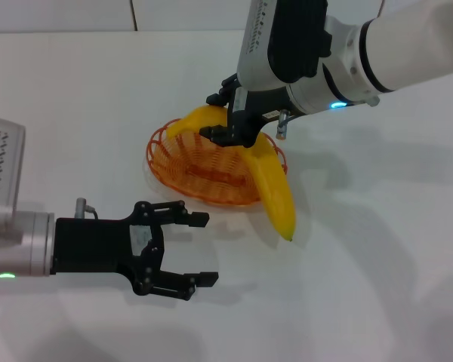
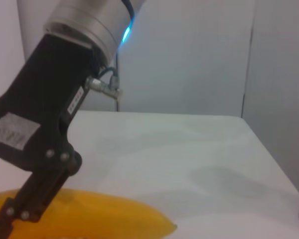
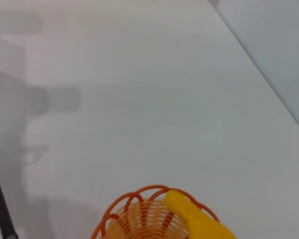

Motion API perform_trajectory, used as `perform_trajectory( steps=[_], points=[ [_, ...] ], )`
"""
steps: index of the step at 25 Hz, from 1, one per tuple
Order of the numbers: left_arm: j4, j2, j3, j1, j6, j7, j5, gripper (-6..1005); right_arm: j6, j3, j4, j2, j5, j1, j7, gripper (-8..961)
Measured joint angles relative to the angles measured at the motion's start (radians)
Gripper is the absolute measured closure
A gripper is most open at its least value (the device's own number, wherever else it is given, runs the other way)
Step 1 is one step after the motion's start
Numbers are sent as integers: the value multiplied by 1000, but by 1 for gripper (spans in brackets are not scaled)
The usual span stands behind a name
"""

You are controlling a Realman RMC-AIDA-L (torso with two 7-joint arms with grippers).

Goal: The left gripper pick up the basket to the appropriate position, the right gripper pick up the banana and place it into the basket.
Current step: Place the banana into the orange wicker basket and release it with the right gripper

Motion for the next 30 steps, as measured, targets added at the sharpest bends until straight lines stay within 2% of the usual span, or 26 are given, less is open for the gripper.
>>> perform_trajectory(
  steps=[7, 16, 30],
  points=[
    [-3, -2, 11, 24, 1, 72, -46, 118, 0, 0, 0, 0, 0, 0, 0, 405],
    [-3, 0, 51, 24, 1, 79, -79, 118, 3, -9, 7, 0, -4, 19, 0, 399],
    [-3, 1, 51, 11, 2, 73, -79, 119, 101, -113, 83, 4, 0, 94, 2, 390]
  ],
)
